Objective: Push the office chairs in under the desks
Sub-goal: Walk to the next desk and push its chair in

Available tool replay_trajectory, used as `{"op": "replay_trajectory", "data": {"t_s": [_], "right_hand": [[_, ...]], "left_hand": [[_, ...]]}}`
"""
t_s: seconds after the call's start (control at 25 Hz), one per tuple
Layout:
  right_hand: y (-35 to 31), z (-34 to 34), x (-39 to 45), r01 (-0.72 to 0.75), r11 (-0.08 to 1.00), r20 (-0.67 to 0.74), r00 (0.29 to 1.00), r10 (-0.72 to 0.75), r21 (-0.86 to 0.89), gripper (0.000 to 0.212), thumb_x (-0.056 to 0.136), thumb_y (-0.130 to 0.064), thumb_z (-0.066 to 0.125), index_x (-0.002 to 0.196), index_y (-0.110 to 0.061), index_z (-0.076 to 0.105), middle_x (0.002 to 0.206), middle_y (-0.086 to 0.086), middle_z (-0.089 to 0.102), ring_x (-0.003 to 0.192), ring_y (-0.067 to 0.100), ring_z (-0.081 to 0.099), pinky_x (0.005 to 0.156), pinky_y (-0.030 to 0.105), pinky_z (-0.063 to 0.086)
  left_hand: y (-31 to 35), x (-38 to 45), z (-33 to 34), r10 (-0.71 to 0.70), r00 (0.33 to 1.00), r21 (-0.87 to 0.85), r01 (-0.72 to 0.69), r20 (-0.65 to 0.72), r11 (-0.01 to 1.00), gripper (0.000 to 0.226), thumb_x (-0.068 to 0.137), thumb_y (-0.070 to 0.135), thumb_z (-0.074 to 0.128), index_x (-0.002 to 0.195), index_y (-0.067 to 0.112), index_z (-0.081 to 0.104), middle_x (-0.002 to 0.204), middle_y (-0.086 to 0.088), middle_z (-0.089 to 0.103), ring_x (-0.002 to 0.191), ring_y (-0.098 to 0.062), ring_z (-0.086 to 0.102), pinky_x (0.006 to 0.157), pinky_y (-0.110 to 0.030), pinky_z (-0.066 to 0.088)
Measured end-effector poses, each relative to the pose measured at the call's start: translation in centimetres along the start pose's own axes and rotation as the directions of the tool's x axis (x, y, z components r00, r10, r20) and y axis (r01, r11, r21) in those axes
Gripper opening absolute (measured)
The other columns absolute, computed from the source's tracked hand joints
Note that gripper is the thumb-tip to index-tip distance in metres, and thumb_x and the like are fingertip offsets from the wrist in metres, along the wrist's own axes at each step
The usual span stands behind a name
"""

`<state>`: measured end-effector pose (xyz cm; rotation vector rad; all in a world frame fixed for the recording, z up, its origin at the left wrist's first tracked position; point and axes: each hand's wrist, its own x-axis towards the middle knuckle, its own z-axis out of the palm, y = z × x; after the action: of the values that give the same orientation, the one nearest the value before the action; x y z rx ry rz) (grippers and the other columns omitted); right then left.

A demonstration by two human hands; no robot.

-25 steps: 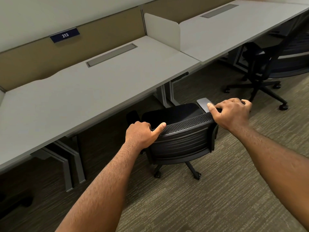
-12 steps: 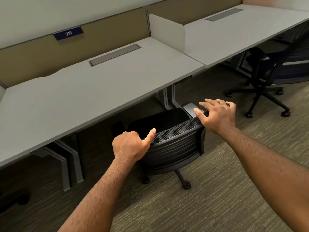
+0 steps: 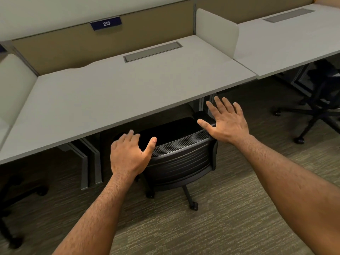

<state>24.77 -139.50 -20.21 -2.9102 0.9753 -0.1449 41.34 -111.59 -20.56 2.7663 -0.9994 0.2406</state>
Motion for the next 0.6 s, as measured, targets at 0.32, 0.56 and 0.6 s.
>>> {"op": "replay_trajectory", "data": {"t_s": [0.32, 0.56, 0.6], "right_hand": [[-6.3, 0.6, 5.3, 0.155, 0.985, -0.009, 0.988, -0.156, -0.071, 0.088, 0.081, -0.084, -0.009, 0.152, -0.035, -0.021, 0.159, -0.004, -0.033, 0.144, 0.017, -0.033, 0.117, 0.048, -0.02], [-11.3, 1.2, 10.1, 0.171, 0.983, 0.035, 0.985, -0.169, -0.064, 0.087, 0.081, -0.084, -0.009, 0.153, -0.035, -0.019, 0.16, -0.005, -0.03, 0.145, 0.017, -0.032, 0.117, 0.049, -0.02], [-12.0, 1.4, 10.9, 0.175, 0.983, 0.042, 0.984, -0.172, -0.064, 0.087, 0.081, -0.084, -0.009, 0.153, -0.036, -0.018, 0.159, -0.006, -0.03, 0.145, 0.017, -0.031, 0.117, 0.048, -0.02]], "left_hand": [[-7.0, 4.8, 0.0, 0.01, 0.992, -0.023, -0.013, -0.126, 1.0, 0.089, 0.089, 0.079, 0.013, 0.16, 0.024, 0.01, 0.167, 0.002, -0.013, 0.153, -0.016, -0.013, 0.124, -0.042, -0.006], [-12.3, 9.8, 0.5, 0.004, 0.995, 0.024, -0.002, -0.103, 1.0, 0.089, 0.087, 0.081, 0.011, 0.159, 0.03, 0.0, 0.165, 0.005, -0.022, 0.151, -0.016, -0.021, 0.124, -0.046, -0.002], [-13.0, 10.4, 0.6, 0.009, 0.995, 0.028, -0.006, -0.102, 1.0, 0.089, 0.087, 0.081, 0.01, 0.159, 0.03, -0.001, 0.165, 0.005, -0.023, 0.151, -0.015, -0.022, 0.124, -0.046, -0.003]]}}
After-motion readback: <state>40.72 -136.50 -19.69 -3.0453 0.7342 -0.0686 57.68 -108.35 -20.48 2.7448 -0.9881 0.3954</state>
